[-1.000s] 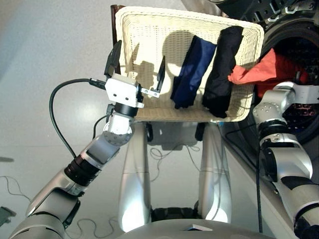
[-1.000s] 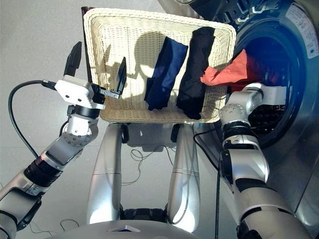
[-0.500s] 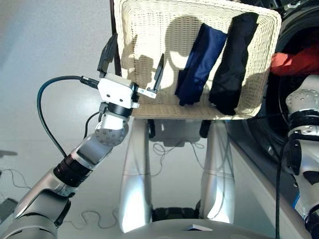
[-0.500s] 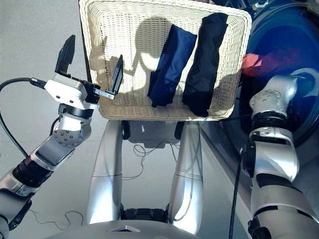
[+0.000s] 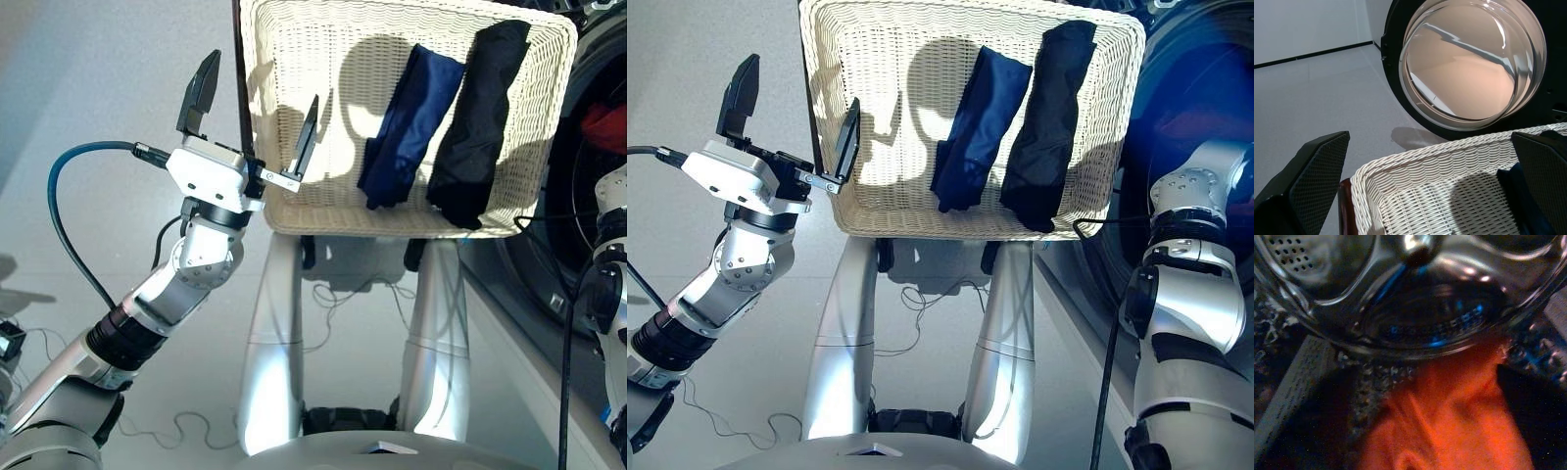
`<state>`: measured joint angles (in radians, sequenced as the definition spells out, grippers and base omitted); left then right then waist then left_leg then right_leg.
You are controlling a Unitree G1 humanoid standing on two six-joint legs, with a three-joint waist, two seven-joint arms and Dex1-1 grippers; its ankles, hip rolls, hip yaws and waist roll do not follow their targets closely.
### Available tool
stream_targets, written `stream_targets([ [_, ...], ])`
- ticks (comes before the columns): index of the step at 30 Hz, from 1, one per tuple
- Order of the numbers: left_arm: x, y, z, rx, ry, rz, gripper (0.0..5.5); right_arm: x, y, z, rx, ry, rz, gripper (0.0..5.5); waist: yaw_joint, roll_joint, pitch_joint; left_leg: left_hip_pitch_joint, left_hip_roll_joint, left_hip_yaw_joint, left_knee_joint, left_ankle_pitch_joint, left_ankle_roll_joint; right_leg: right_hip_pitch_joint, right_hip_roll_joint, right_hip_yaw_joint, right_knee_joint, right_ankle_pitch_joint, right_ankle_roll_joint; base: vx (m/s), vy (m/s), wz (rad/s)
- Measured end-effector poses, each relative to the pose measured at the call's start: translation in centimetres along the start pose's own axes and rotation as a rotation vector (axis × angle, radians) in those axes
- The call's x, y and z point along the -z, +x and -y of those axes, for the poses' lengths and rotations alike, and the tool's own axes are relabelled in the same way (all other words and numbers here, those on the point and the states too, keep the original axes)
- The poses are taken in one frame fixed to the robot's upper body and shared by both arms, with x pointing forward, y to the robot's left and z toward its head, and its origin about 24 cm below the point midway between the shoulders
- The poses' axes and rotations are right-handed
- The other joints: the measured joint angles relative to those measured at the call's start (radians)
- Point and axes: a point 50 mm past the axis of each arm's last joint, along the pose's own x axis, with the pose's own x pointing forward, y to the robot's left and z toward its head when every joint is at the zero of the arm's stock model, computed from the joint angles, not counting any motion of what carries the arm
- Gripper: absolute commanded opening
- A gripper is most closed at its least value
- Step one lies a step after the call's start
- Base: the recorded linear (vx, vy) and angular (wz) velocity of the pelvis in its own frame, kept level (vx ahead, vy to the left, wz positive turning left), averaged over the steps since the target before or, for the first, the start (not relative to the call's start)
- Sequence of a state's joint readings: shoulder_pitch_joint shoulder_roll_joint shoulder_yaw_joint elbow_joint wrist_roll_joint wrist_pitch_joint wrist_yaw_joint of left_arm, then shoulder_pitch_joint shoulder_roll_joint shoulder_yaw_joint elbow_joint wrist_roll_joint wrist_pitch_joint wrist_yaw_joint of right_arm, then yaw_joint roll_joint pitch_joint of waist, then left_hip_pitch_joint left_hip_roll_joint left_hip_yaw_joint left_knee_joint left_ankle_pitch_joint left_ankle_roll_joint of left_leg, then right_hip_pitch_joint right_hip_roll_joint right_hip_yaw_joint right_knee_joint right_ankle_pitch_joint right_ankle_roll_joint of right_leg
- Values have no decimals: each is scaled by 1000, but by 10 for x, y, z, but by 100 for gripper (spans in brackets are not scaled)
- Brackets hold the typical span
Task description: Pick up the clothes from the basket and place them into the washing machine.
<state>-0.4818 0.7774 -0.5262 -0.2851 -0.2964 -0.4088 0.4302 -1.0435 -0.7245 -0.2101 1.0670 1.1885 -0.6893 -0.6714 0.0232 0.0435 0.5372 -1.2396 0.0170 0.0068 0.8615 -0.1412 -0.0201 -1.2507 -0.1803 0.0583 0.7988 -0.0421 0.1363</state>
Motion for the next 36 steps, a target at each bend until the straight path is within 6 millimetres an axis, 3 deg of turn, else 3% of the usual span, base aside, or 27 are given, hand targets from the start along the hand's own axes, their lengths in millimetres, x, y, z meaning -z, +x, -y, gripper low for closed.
stream_targets([
  [5,0,1,1,-13,-27,-4,550,11,-11,-3,-58,34,-39,550,-8,0,0,0,1,0,0,0,0,0,1,0,0,0,-1,0,0,0],
  [10,1,1,5,-24,-66,-4,550,40,-44,0,-195,-5,-122,550,-23,-1,0,3,13,3,-5,-1,-2,3,13,1,-16,6,-6,0,0,0],
  [14,3,2,10,-39,-113,-7,550,71,-77,29,-336,-147,-205,550,-29,-1,0,9,22,4,-4,-3,-5,6,23,2,-14,5,-12,0,0,0],
  [17,11,0,11,-65,-129,-42,550,89,-111,47,-460,-211,-287,550,-50,-1,0,18,23,5,-3,-4,-5,14,25,2,-14,5,-12,0,0,0],
  [20,24,-4,10,-113,-155,-99,550,94,-142,61,-635,-270,-359,550,-71,-3,0,36,24,3,-4,-7,-2,34,26,3,-17,3,-10,0,0,0],
  [25,46,-14,18,-159,-189,-208,550,89,-195,66,-1010,-340,-431,550,-104,-12,-1,55,25,-7,-13,-11,-7,55,37,4,-34,4,-8,0,0,0],
  [29,66,-15,25,-169,-179,-293,550,75,-217,49,-1213,-330,-382,550,-123,-30,-1,62,26,-8,-23,-12,-10,59,48,9,-48,5,-10,0,0,0],
  [31,75,-15,29,-157,-166,-332,550,63,-224,32,-1329,-334,-283,550,-141,-41,-1,62,28,-8,-23,-12,-9,60,51,8,-49,5,-10,0,0,0],
  [34,85,-8,37,-69,-79,-351,550,29,-241,-4,-1663,-409,139,550,-147,-50,-2,65,31,-9,-21,-15,-12,61,56,9,-48,7,-10,0,0,0],
  [36,87,0,40,-21,-28,-334,550,20,-260,-20,-1716,-350,257,550,-154,-68,-2,77,35,-9,-21,-17,-15,72,60,10,-50,12,-18,0,0,0],
])
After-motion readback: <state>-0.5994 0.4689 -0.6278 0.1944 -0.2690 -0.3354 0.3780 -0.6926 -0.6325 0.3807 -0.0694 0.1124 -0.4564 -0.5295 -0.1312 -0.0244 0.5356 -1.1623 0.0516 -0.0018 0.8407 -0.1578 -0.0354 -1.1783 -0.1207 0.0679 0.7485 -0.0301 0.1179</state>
